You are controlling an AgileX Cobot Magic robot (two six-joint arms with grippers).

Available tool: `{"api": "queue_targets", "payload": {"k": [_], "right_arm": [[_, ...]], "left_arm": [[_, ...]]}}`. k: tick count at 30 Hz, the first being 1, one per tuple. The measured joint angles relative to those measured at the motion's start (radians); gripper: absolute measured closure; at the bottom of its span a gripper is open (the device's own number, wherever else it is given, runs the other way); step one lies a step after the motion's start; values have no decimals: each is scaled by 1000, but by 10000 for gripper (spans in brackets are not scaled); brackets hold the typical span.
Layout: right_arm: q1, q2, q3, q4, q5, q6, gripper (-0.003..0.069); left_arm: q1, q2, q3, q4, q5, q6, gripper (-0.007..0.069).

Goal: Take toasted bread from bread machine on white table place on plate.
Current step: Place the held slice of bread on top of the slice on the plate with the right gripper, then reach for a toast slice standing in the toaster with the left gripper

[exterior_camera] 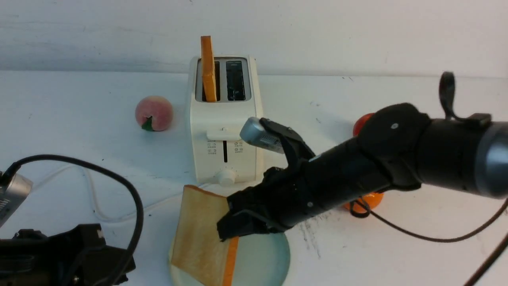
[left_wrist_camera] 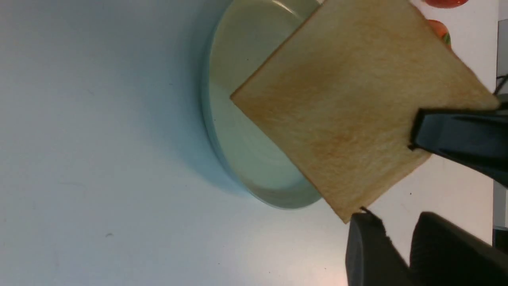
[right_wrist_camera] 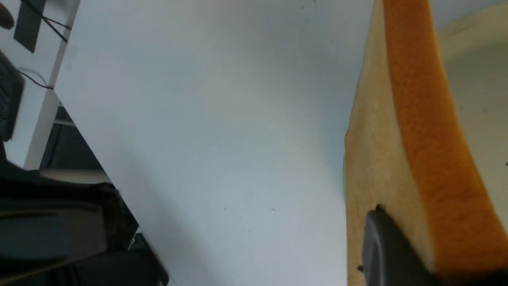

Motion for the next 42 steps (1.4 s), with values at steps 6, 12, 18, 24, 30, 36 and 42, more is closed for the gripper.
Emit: {"api": "queue_targets", "payload": {"k": [6,12,18,24,30,36,42], "right_arm": [[0,80,0,35,-21,-32,542],[0,111,0,19,-46,-101,332],[0,111,-15,-28,-44,-132,127],[0,66,-38,-181,-39,-98,71],[-30,-42,-75,-445,-1,76,79],[-76,-180,-135,-721,146,294,140],[-120,-355,-160,-911,355,415,442]], "left_arm": [[0,0,0,4,-16,0,460],[0,0,0,7,-20,0,459],[0,0,0,7,-20,0,449],[0,0,0,7,-21,0,449],[0,0,-10,-11,-20,0,449],[0,14,-154,9,26,0,488],[0,166,-402,77,188,22,627]]}}
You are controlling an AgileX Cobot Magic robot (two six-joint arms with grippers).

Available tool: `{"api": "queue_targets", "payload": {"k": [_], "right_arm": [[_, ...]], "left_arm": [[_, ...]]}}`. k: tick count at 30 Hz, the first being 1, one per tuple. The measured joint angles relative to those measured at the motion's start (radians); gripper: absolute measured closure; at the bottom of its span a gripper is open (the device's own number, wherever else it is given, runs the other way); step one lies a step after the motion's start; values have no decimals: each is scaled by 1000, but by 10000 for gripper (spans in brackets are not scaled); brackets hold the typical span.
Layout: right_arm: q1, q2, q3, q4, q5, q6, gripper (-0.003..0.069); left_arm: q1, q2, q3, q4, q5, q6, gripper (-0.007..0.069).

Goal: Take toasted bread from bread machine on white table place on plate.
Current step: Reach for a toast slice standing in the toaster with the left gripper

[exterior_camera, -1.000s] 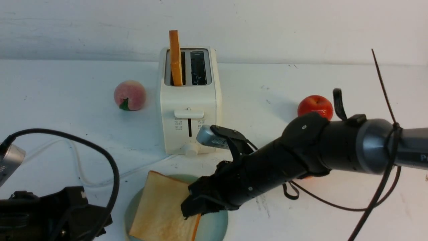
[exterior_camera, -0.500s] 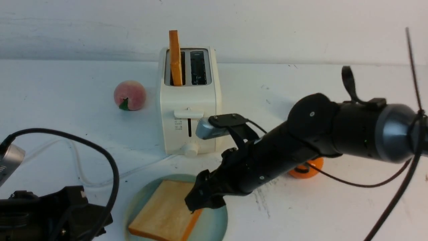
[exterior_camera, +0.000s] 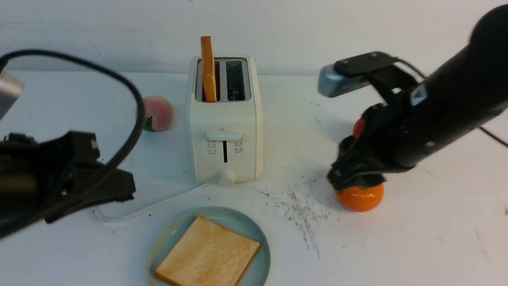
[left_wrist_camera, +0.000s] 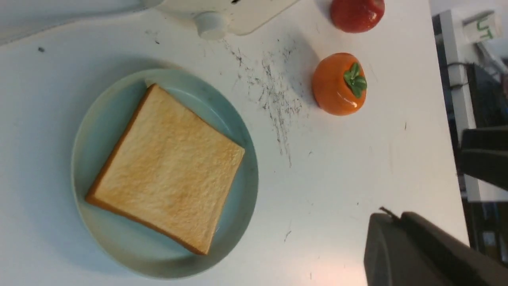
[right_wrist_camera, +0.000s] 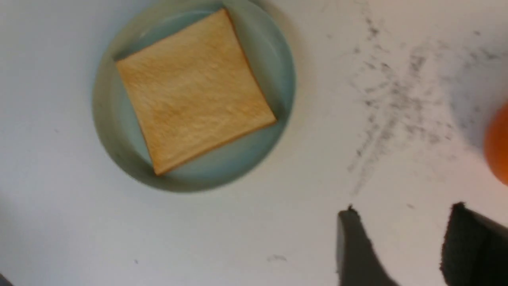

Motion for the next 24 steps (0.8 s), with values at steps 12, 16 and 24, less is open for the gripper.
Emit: {"api": "queue_targets", "payload": {"k": [12,16,24], "right_arm": [[-39,-355,0,-37,209,104,676],[-39,-441,0,-37,215,117,675],[-39,-494,1,-37,223,130,670]], "left_arm": [[-108,469,-562,214,238,-104,638],[-241,585,-742,402,221,-274,638],[-368,734,-909,742,47,-529,580]]}}
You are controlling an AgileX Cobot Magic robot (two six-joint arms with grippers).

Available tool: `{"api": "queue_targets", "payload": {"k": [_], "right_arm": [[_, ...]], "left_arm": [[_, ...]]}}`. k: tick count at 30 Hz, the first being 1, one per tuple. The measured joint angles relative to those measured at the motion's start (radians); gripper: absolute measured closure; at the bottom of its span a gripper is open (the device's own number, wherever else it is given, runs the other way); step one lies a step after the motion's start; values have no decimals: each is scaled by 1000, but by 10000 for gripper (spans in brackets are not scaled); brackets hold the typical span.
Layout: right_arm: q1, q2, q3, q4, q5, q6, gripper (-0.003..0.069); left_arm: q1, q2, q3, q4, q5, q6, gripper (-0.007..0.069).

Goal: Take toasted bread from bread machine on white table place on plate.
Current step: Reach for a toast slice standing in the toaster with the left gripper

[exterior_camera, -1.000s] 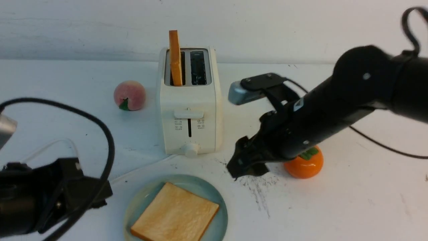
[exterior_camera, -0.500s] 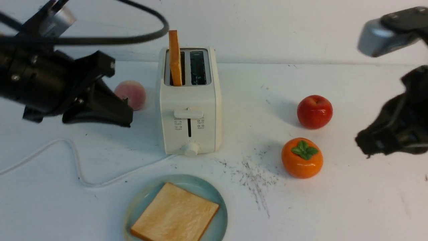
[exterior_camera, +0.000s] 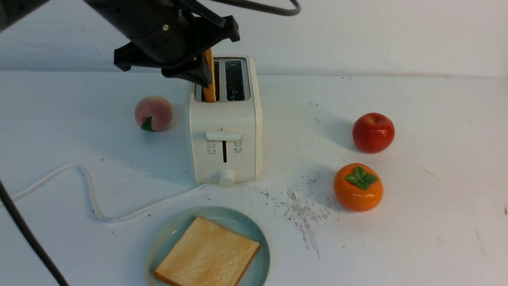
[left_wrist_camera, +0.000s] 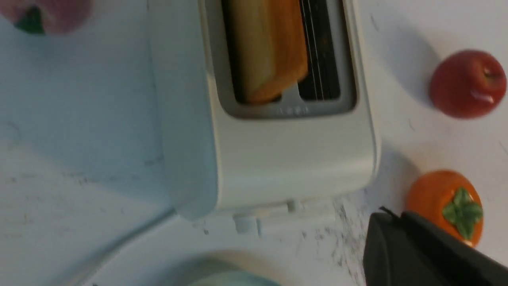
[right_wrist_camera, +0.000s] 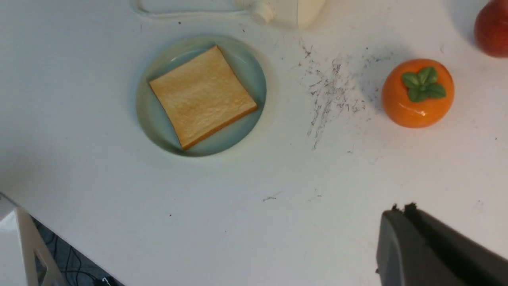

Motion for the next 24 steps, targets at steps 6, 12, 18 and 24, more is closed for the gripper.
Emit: {"api": "queue_targets", "payload": {"k": [6,12,18,24], "right_arm": [[0,0,62,0,0,9,668],[0,0,186,0,-1,12,666],[0,1,249,0,-5,12,663],[0,1,256,0,-9,12,659]], "left_arm": [[-23,66,-3,136,-122,-36,398],[-23,111,-3,212,-202,-40,239],[-23,148,-3,221,-246,-40,219],[-23,174,-3,275,-284,-41,218]]}}
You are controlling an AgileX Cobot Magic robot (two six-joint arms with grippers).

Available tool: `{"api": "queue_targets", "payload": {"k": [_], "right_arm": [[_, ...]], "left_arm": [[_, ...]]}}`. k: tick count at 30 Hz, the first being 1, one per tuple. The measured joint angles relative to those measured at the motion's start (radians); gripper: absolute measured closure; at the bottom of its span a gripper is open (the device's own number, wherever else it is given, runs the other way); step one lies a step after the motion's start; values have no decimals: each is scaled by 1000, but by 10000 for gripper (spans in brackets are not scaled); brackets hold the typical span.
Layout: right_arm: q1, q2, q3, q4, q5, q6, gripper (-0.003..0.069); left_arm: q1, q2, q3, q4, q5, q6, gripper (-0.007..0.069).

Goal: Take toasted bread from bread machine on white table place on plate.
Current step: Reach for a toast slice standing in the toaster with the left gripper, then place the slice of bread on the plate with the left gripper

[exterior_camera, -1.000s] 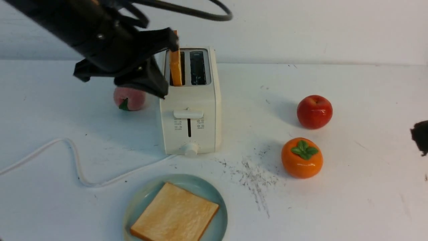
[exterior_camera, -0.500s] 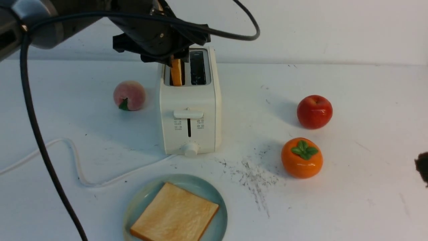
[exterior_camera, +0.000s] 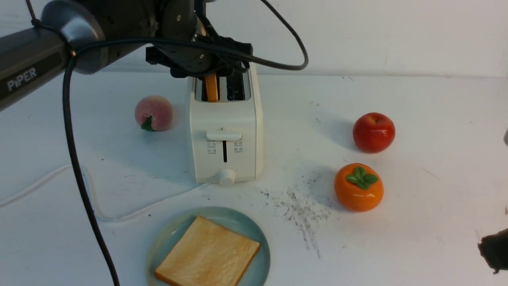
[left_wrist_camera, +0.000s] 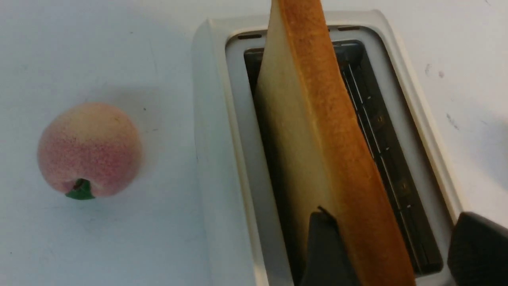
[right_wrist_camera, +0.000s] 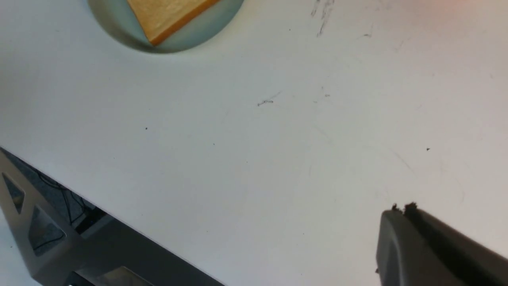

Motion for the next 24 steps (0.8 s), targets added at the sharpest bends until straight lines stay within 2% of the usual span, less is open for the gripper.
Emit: {"api": "queue_targets", "payload": {"k": [3,7,8,10,11,12,16,24], "right_arm": [[0,0,0,2,-3,0,659],[0,0,0,12,-19,0,657],[0,0,0,15,-23,0,657],[0,0,0,17,-34,0,655],[0,0,0,17,-35,0,655],[0,0,0,24,-38,0,655],[0,0,0,38,-38,0,652],[0,0,1,39,-52,0,647]], "left_arm": [[0,20,0,24,-9,-2,218],[0,55,0,49,-17,-24,283],[0,57,0,51,-19,-41,315],[0,60,0,67,-31,-71,451],[0,60,0,69,-32,-74,463],[0,54,0,78,-34,-85,531],[0,6,0,68,5,-97,522],[0,-336,-19,4,136,-52,522]]}}
